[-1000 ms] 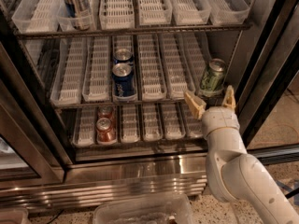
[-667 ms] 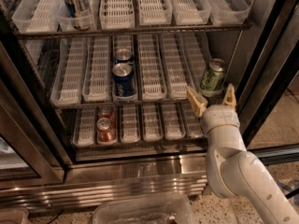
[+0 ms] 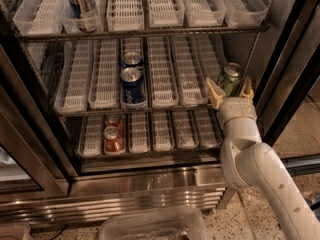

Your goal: Pick green can from middle shelf of fridge

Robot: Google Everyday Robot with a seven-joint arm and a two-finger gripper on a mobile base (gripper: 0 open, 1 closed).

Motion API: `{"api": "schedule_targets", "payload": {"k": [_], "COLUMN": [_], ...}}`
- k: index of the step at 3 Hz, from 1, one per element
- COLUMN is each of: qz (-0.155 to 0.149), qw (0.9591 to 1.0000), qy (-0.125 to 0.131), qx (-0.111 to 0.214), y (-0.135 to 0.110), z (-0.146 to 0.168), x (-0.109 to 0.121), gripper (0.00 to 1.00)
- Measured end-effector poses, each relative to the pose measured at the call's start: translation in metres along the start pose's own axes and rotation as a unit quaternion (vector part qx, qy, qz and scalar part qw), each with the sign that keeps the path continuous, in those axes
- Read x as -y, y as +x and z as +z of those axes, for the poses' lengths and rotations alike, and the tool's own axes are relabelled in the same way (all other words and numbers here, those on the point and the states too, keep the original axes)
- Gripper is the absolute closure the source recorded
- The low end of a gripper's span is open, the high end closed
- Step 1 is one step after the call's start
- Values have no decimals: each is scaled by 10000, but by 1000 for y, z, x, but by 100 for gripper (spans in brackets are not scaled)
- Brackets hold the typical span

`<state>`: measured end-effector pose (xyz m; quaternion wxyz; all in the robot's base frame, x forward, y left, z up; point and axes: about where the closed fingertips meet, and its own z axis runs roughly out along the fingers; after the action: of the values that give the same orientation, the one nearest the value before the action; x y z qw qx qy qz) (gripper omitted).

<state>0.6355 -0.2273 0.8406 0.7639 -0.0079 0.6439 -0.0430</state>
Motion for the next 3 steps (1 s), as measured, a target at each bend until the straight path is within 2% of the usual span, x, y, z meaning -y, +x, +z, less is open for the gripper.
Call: {"api": "schedule_targets", "payload": {"k": [1,3], "qz": [24,24], "qw": [10000,10000], "qy": [14,14], "qx": [34,34], "y": [1,1], "z": [9,9], "x": [-2,-2], "gripper": [24,67]}}
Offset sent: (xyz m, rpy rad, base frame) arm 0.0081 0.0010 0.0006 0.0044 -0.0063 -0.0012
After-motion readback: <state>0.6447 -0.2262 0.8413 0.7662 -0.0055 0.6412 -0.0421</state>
